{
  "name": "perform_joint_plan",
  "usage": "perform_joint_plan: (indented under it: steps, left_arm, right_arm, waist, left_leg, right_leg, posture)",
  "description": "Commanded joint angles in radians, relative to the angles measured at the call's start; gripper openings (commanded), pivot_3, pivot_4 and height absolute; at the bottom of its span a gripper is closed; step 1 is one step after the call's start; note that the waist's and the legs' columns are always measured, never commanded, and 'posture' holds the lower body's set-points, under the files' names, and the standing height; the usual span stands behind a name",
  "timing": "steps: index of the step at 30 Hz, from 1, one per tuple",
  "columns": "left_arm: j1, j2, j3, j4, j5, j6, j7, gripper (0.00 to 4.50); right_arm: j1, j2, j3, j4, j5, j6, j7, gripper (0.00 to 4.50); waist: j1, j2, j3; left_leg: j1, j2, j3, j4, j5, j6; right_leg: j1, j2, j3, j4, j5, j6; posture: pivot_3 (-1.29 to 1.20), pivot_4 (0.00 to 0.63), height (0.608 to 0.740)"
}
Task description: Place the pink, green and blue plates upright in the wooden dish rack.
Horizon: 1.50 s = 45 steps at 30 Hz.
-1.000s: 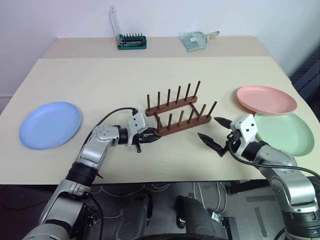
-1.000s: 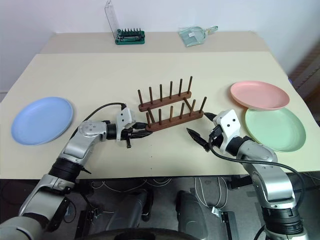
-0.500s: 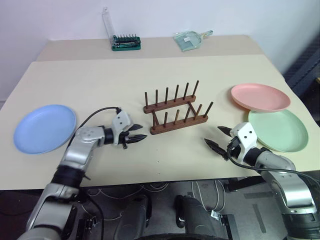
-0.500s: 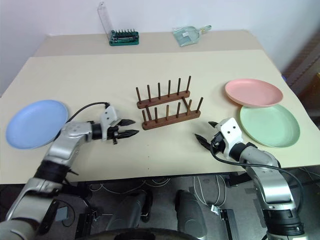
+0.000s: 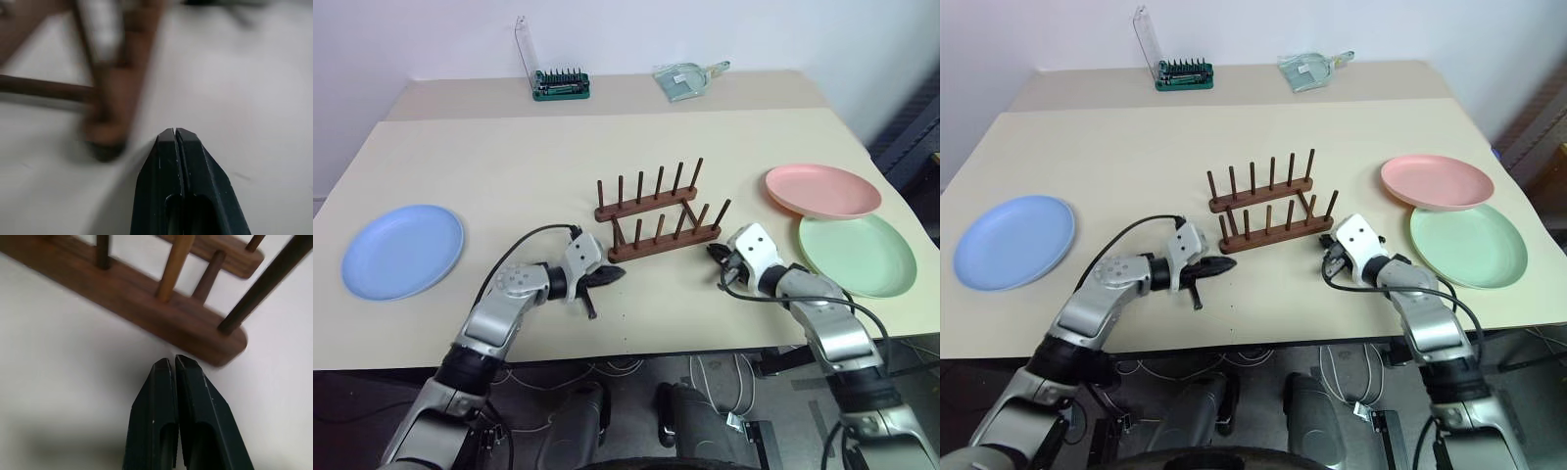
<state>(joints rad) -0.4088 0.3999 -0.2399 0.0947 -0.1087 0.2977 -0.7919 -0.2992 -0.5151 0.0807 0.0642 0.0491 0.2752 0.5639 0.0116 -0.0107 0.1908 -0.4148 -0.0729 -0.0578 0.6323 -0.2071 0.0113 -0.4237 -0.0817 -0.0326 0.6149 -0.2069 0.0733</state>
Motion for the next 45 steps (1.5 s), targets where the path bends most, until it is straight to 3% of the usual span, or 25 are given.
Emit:
perform_joint_plan:
  steps: [1, 11, 16, 19, 22, 26, 33, 41, 45]
  left_arm:
    - [-0.035, -0.012, 0.043, 0.111, 0.064, -0.054, 0.121, 0.00]
    - [-0.057, -0.029, 0.053, 0.163, 0.056, -0.085, 0.150, 0.00]
    - [0.007, 0.001, 0.068, 0.020, -0.035, -0.052, 0.045, 0.00]
    - [0.073, 0.036, 0.073, -0.122, -0.117, -0.017, -0.048, 0.00]
    - [0.118, 0.063, 0.070, -0.237, -0.184, 0.027, -0.116, 0.00]
    - [0.117, 0.060, 0.054, -0.274, -0.192, 0.048, -0.127, 0.00]
    - [0.066, 0.033, 0.021, -0.257, -0.182, 0.054, -0.129, 0.00]
    - [0.081, 0.032, 0.013, -0.284, -0.178, 0.066, -0.116, 0.00]
    - [0.102, 0.040, 0.022, -0.306, -0.180, 0.074, -0.107, 0.00]
  right_arm:
    - [-0.051, 0.021, 0.009, 0.073, -0.033, -0.049, -0.023, 0.14]
    - [-0.090, 0.054, 0.008, 0.135, -0.067, -0.109, -0.057, 0.14]
    - [-0.013, -0.058, -0.053, -0.057, 0.017, -0.048, 0.088, 0.14]
    - [0.007, -0.165, -0.145, -0.152, 0.061, 0.020, 0.133, 0.90]
    - [-0.016, -0.263, -0.232, -0.182, 0.078, 0.077, 0.140, 2.46]
    - [-0.074, -0.351, -0.233, -0.122, 0.017, 0.117, 0.120, 4.46]
    - [-0.240, -0.313, -0.086, 0.183, -0.119, 0.044, 0.060, 4.46]
    - [-0.410, -0.239, 0.076, 0.572, -0.290, -0.194, -0.036, 4.46]
    - [-0.458, -0.238, 0.117, 0.692, -0.360, -0.256, -0.102, 2.68]
  waist:
    - [0.000, 0.000, 0.000]
    - [-0.001, 0.000, 0.000]
    - [0.000, 0.001, 0.000]
    - [0.001, 0.001, 0.000]
    - [0.002, 0.001, 0.001]
    - [0.000, 0.001, 0.000]
    - [0.001, 0.001, 0.000]
    - [-0.001, 0.001, 0.001]
    - [0.001, 0.001, 0.001]
  left_leg:
    - [0.002, 0.000, 0.000, 0.000, 0.000, 0.000]
    - [0.003, 0.000, 0.000, -0.001, 0.000, 0.000]
    - [0.002, 0.000, 0.001, -0.002, 0.000, 0.000]
    - [-0.001, 0.000, 0.001, -0.002, 0.000, 0.000]
    - [-0.004, 0.000, 0.001, 0.000, 0.000, 0.000]
    - [-0.004, 0.000, 0.001, 0.000, 0.000, 0.000]
    - [-0.004, 0.000, 0.002, 0.000, 0.000, 0.000]
    - [-0.005, 0.000, 0.003, -0.001, 0.000, 0.000]
    - [-0.005, 0.000, 0.003, -0.001, 0.000, 0.000]
  right_leg:
    - [0.001, 0.000, 0.000, 0.000, 0.000, 0.000]
    - [0.002, 0.001, 0.001, 0.001, 0.002, -0.002]
    - [0.001, 0.000, 0.001, 0.000, 0.002, -0.002]
    - [-0.001, 0.000, 0.001, -0.001, 0.001, -0.001]
    - [-0.004, -0.001, 0.001, -0.001, 0.001, -0.002]
    - [-0.003, -0.001, 0.001, -0.001, 0.001, -0.002]
    - [-0.003, -0.001, 0.001, -0.002, 0.001, -0.003]
    - [-0.004, 0.000, 0.001, -0.002, 0.001, -0.003]
    - [-0.004, 0.000, 0.001, -0.002, 0.001, -0.003]
  posture:
    - [0.00, 0.150, 0.735]
    - [0.00, 0.150, 0.735]
    - [0.00, 0.150, 0.735]
    - [0.00, 0.150, 0.735]
    - [0.00, 0.150, 0.735]
    - [0.00, 0.150, 0.735]
    - [0.00, 0.150, 0.735]
    - [0.00, 0.150, 0.735]
    - [0.00, 0.150, 0.735]
